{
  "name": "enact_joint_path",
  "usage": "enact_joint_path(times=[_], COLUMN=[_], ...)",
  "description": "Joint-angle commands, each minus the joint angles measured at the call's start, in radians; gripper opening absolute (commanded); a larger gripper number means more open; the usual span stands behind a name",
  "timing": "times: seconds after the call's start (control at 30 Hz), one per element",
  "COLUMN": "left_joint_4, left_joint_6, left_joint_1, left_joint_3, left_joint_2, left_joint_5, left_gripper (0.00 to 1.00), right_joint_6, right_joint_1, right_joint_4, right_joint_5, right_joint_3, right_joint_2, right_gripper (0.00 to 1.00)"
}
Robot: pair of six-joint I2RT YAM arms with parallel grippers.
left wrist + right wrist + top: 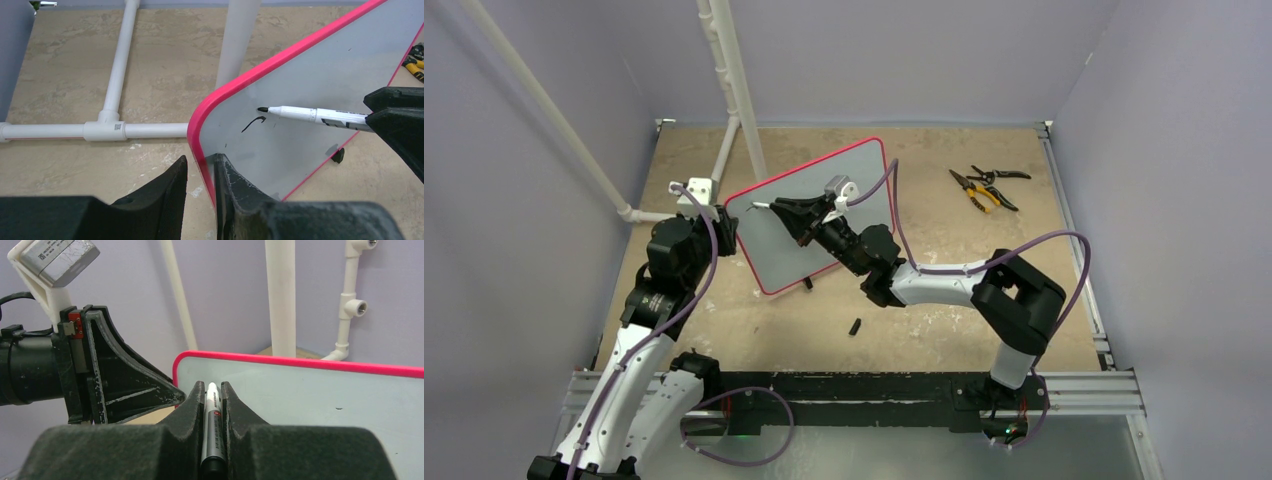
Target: Write a sentence on the whiteboard
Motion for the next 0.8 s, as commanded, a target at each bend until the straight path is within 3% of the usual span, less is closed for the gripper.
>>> enact_joint_path(times=[0.0,0.77], left_joint_4=[0.037,0.037], left_joint_6=[-0.001,0.002], left_joint_1=[-0.001,-0.001], left_joint_3=[0.012,0.012], left_joint_2=[-0.004,-0.003], left_joint_5=[0.002,-0.002], left_gripper=[0.24,0.22], right_joint_6=[-0.018,0.0], right_joint_1=[0.0,0.0], right_joint_4=[0.029,0.009], right_joint_5=[0.021,0.019], right_joint_3=[0.008,-0.049], right_joint_2=[0.013,0.021], right_gripper=[0.0,0.0])
